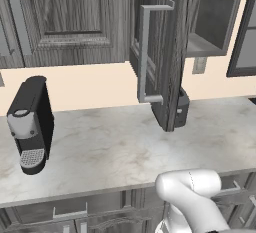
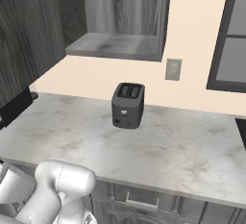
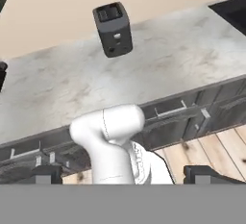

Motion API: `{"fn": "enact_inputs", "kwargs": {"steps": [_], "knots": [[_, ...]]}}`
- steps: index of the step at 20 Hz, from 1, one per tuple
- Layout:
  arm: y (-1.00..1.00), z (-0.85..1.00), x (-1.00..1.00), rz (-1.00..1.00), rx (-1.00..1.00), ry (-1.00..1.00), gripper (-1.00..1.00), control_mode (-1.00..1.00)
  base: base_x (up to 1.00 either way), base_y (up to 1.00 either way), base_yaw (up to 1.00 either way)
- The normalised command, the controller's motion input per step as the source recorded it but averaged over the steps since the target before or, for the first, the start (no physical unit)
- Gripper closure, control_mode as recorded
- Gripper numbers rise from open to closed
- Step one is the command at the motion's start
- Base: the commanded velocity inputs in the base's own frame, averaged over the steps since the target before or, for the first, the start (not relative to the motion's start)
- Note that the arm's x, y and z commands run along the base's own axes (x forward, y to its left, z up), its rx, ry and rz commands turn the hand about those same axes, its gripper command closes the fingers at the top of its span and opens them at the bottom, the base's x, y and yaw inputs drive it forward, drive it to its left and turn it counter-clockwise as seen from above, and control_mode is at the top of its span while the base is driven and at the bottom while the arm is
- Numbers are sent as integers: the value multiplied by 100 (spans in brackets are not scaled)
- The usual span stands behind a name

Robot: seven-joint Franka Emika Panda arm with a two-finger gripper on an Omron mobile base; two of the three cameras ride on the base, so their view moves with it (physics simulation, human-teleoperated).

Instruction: Open the cabinet and move the ladle to the pot. Then close the cabinet.

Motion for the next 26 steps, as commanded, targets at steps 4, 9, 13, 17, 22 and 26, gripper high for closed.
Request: {"fn": "enact_inputs", "kwargs": {"steps": [4,9,13,17,22,26], "knots": [[78,41,23,0,-21,-42,-100,-100,0,0,0],[64,25,81,0,-19,-30,-100,-100,0,0,0],[71,11,28,0,-22,-32,-100,-100,0,0,0],[85,0,0,0,-24,-37,-100,-100,0,0,0],[73,0,16,-3,-22,-34,-100,-100,0,0,0],[71,0,67,-11,-20,-23,-100,-100,0,0,0]]}}
